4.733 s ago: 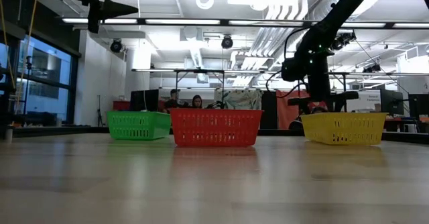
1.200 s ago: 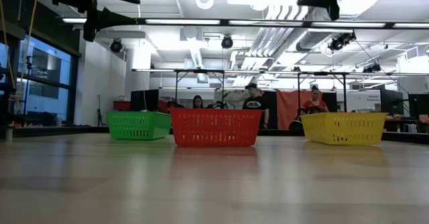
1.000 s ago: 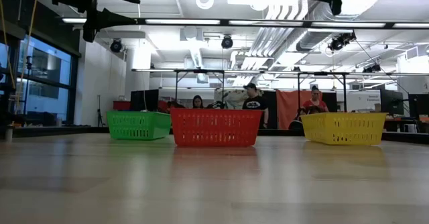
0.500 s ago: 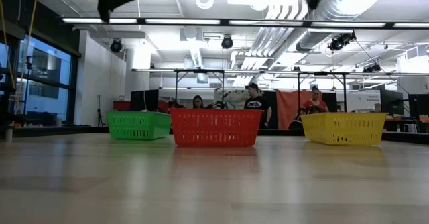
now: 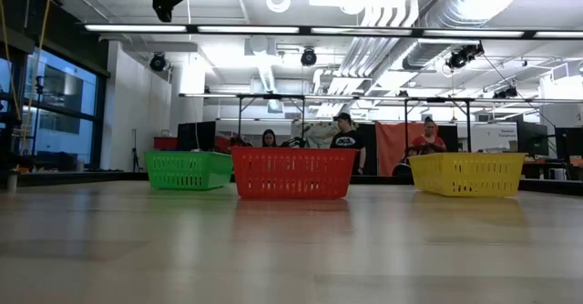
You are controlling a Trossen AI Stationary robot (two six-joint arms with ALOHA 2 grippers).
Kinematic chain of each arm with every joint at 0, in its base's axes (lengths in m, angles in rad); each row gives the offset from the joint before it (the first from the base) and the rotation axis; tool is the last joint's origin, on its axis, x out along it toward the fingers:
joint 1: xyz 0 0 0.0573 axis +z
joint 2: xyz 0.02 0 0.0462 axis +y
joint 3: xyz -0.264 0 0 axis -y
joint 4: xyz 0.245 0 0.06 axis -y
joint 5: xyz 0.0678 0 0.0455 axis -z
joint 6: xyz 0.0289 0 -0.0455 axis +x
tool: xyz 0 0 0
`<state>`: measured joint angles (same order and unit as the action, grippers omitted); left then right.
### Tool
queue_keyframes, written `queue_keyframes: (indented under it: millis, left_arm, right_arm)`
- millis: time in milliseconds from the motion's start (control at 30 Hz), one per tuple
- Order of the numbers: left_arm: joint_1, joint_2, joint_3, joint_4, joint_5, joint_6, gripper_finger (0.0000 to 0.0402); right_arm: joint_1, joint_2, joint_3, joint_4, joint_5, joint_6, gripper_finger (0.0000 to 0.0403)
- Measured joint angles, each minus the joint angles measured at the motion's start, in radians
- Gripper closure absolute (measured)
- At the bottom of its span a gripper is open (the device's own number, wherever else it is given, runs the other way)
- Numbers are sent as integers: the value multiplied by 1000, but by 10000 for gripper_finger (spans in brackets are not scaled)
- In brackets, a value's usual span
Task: Sort Halloween decoration
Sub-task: Put the black spider toy into the yellow bin
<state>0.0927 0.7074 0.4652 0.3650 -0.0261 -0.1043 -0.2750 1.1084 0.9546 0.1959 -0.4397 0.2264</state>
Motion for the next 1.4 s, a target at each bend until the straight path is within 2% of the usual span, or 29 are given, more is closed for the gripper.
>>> queue_keyframes:
  millis: [267, 400, 467, 633, 733, 833, 933, 1167, 1400]
  left_arm:
    - [0, 0, 0, 3, -3, -24, 195]
    - [0, 0, 0, 1, -4, -104, 195]
    - [0, 0, 0, -1, -4, -149, 195]
    - [0, 0, 0, -6, -4, -201, 195]
    - [0, 0, 0, -10, -4, -201, 195]
    - [1, 0, 0, -11, -9, -200, 195]
    - [1, 0, 0, -14, -20, -200, 195]
    - [1, 0, 0, -43, -24, -200, 195]
    - [1, -1, 0, -55, -23, -200, 195]
  right_arm:
    - [0, -18, 0, 1, 4, -6, 285]
    - [-1, -18, 0, -83, 49, 109, 285]
    - [-5, -19, 2, -240, 45, 136, 285]
    - [-4, -9, 2, -835, 72, 76, 285]
    - [1, 9, -1, -1147, 187, 22, 285]
    - [1, 18, -7, -1287, 346, -10, 285]
    - [0, 19, -39, -1266, 414, -44, 285]
    - [-2, 29, -172, -1136, 417, -215, 285]
    - [-6, 39, -204, -1074, 437, -201, 272]
